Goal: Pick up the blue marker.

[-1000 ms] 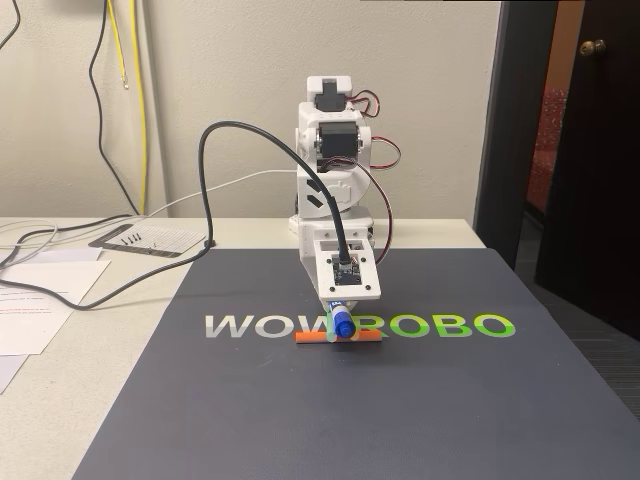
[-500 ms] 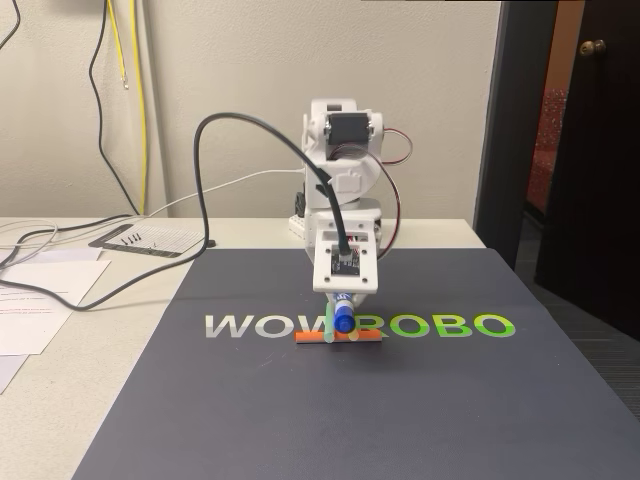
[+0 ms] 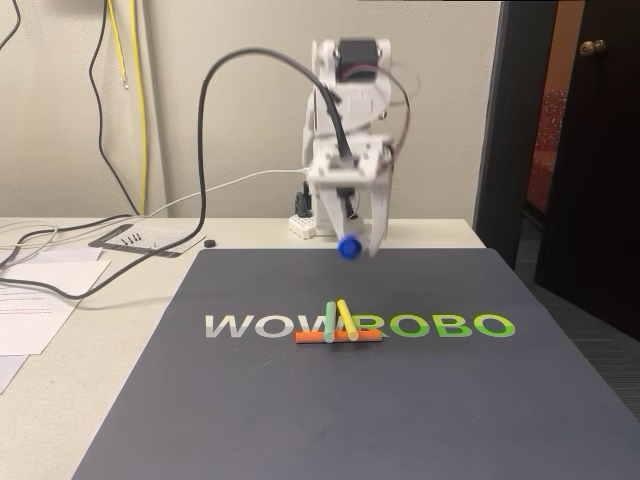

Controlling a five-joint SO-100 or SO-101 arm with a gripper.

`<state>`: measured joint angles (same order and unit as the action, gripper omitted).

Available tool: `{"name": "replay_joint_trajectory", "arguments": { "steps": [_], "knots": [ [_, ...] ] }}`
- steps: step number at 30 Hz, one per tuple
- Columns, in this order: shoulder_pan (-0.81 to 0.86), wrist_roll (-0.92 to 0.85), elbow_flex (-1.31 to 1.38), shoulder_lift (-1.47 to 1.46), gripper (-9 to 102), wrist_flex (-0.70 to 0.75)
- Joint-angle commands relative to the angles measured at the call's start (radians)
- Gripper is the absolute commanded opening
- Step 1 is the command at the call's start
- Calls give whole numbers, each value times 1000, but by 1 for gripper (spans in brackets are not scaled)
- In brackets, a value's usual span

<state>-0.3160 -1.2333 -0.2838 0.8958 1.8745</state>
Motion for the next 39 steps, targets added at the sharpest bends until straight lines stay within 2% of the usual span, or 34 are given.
{"name": "replay_joint_trajectory", "arguments": {
  "steps": [1,20,39],
  "knots": [
    [-15,49,-31,158,0,173],
    [-63,448,-212,555,0,173],
    [-81,977,-249,781,0,170]
  ]
}}
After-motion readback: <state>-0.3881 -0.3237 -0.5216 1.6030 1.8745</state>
